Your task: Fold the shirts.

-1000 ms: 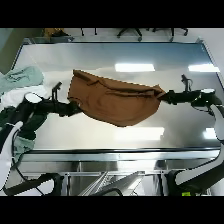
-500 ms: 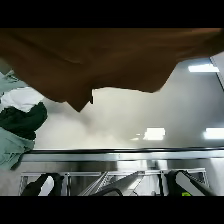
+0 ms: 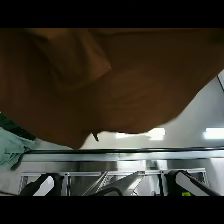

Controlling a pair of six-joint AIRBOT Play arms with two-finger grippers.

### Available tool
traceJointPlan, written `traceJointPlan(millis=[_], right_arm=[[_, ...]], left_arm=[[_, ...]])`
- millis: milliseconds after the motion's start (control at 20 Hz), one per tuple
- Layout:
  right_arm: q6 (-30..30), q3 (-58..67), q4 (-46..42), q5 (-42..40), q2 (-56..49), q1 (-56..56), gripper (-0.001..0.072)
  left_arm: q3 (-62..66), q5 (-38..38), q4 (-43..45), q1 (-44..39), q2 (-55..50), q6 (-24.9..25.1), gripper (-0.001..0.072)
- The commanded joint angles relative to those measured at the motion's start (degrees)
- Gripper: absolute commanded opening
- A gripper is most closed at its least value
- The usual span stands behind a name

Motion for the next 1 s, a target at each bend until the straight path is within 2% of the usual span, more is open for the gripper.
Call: traceJointPlan(millis=[0,150,250,350,400,450,500,550,650,700,750,850,950], right_arm=[[1.3,-1.9,-6.5,3.1,-13.4,8.0,0.0019],[3.5,-4.6,-16.9,-3.5,-26.5,14.6,0.0019],[3.5,-4.7,-17.3,-9.4,-34.8,16.6,0.0019],[3.5,-4.7,-16.5,-14.7,-41.2,17.9,0.002],[3.5,-4.6,-16.4,-16.0,-43.3,18.4,0.0034],[3.6,-4.6,-16.3,-16.5,-44.7,18.6,0.0147],[4.4,-4.6,-16.4,-16.4,-45.1,18.6,0.0242],[5.0,-4.6,-16.4,-15.8,-44.6,18.2,0.0249],[7.2,-4.6,-17.9,-11.8,-41.5,16.0,0.0251],[9.4,-4.6,-20.1,-8.9,-39.6,14.3,0.0276],[13.2,-4.7,-23.4,-5.4,-37.5,12.1,0.0356],[17.2,-6.1,-27.7,2.8,-34.1,7.3,0.0366],[17.9,-10.4,-29.0,7.3,-31.1,2.8,0.0367]], left_arm=[[-7.0,0.2,5.2,-9.8,-12.0,0.8,0.0014],[-14.5,7.7,11.5,-13.2,-24.1,2.4,0.0014],[-16.4,13.3,11.2,-13.6,-32.4,4.8,0.0015],[-15.0,15.4,9.7,-13.9,-40.4,5.4,0.0014],[-13.2,14.8,9.0,-13.9,-43.9,5.3,0.0017],[-10.9,13.4,8.9,-13.9,-46.9,4.5,0.0028],[-8.1,11.1,8.9,-13.5,-49.2,3.7,0.0344],[-5.1,8.7,8.9,-12.9,-50.8,2.8,0.0613],[1.6,1.0,9.0,-10.8,-52.3,0.8,0.0603],[3.7,-2.5,9.5,-9.4,-52.1,0.0,0.0603],[4.9,-6.1,10.7,-7.7,-51.6,-0.5,0.0602],[2.5,-13.0,14.5,-4.7,-49.9,-2.5,0.0603],[-6.8,-16.7,15.4,-1.9,-46.7,-3.4,0.0602]])
